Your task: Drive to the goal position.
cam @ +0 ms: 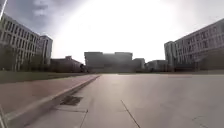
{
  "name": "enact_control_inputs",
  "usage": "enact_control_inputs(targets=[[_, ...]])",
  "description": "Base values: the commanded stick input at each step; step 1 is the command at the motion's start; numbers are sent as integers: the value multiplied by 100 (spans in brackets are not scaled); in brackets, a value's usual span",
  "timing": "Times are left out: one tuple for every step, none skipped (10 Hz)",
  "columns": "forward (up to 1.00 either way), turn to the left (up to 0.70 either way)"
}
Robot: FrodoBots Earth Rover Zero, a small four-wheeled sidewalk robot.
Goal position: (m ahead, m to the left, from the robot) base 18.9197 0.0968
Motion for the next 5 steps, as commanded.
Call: enact_control_inputs(targets=[[100, 0], [100, 0], [100, 0], [100, 0], [100, 0]])
